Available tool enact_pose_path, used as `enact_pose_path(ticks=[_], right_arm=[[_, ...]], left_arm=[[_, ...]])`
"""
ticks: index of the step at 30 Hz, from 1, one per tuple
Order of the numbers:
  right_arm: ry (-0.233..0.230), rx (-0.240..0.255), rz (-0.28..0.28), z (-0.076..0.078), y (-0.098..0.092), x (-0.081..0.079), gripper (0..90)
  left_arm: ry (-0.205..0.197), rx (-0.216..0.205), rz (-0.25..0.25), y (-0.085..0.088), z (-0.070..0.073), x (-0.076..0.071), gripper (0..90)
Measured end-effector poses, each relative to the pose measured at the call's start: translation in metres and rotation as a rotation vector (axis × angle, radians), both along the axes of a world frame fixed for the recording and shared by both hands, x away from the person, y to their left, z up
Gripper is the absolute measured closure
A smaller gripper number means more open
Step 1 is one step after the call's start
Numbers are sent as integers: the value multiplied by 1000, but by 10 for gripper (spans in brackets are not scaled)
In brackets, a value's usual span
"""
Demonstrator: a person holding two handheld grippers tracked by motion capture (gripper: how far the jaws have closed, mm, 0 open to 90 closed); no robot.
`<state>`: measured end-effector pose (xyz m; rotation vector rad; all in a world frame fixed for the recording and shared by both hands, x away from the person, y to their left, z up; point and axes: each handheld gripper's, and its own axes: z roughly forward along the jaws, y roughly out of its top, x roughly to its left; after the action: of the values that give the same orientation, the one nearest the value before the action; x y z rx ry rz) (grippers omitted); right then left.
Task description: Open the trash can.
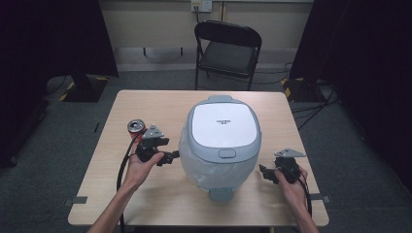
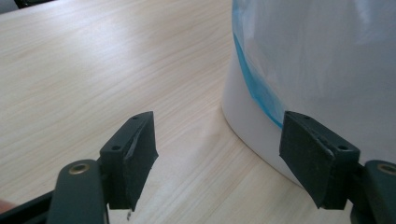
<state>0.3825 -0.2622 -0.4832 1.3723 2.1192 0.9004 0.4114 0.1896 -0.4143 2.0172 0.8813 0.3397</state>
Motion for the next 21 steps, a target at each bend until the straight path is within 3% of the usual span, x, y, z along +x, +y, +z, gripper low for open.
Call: enact_pose_path(ticks=[2, 5, 11, 21], right_arm=[[4, 2, -7, -4, -3, -3, 225], [27, -9, -11, -11, -6, -7, 207], [-15, 18, -25, -16, -8, -13, 203], [-16, 18, -24, -16, -8, -13, 203]], left_arm=[[-12, -6, -3, 6, 5, -1, 256], [-23, -61, -2, 12, 13, -5, 225], [-25, -94, -9, 21, 23, -14, 234], [-118, -195, -17, 40, 56, -35, 245]])
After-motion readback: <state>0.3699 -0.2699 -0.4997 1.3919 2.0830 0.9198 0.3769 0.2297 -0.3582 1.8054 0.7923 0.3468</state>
